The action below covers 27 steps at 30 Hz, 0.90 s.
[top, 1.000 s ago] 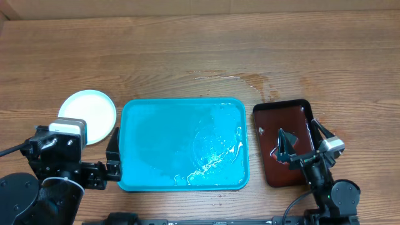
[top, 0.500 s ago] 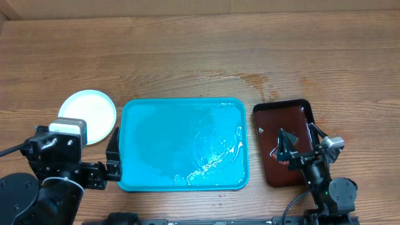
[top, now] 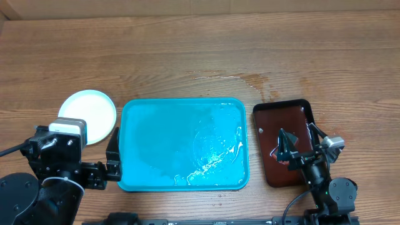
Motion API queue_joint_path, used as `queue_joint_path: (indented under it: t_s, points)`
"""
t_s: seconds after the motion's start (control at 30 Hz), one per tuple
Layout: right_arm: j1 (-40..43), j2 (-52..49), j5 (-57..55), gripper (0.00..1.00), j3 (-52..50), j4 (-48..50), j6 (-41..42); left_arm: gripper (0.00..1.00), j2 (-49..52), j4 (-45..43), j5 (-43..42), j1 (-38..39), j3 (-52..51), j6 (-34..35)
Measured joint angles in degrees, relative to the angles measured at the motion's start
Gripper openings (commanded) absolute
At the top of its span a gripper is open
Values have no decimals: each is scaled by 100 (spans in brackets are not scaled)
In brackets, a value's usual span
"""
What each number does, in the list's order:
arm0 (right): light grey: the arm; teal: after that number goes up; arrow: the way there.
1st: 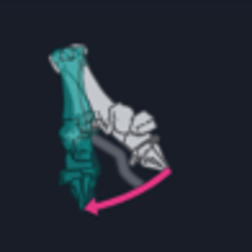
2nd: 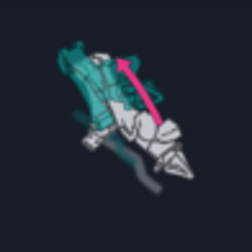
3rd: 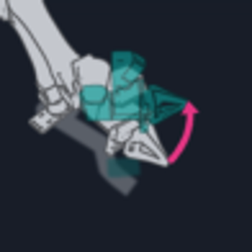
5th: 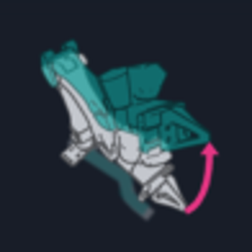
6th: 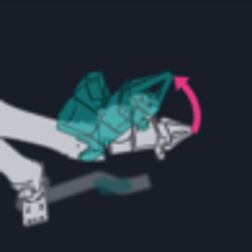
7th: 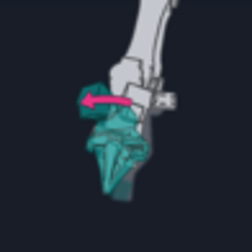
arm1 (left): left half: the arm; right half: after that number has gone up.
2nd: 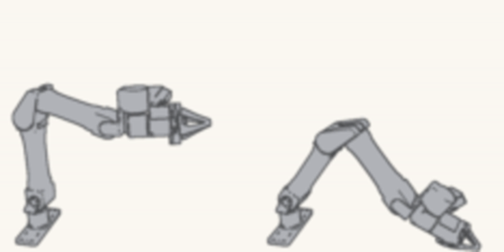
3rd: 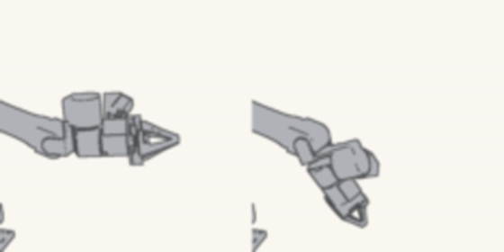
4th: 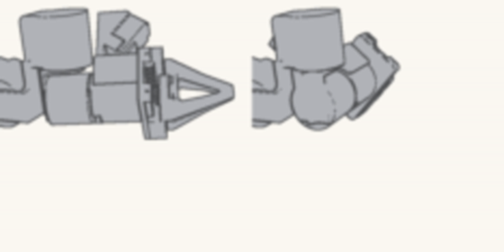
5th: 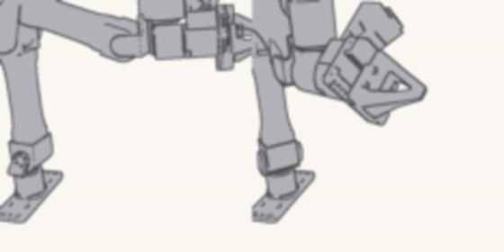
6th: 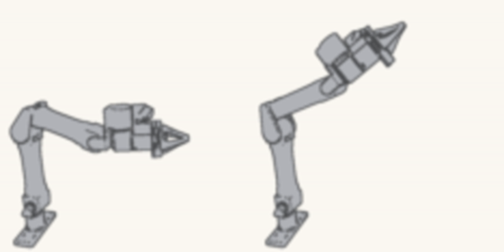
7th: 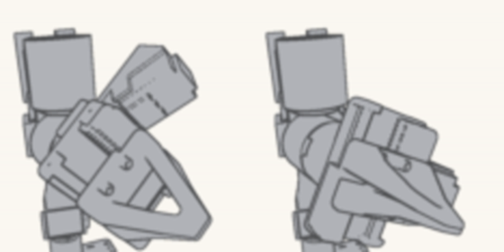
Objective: Clean dirty plates on tray and stack at the side
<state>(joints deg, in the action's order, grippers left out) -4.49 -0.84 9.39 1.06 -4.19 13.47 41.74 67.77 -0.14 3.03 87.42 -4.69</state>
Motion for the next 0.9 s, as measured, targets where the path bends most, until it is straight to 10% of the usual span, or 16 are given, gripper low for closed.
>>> queue_joint_path:
  t_s: [0.9]
  points:
    - [0,0,0,100,0,0,0,100,0,684,33,0,0,0]
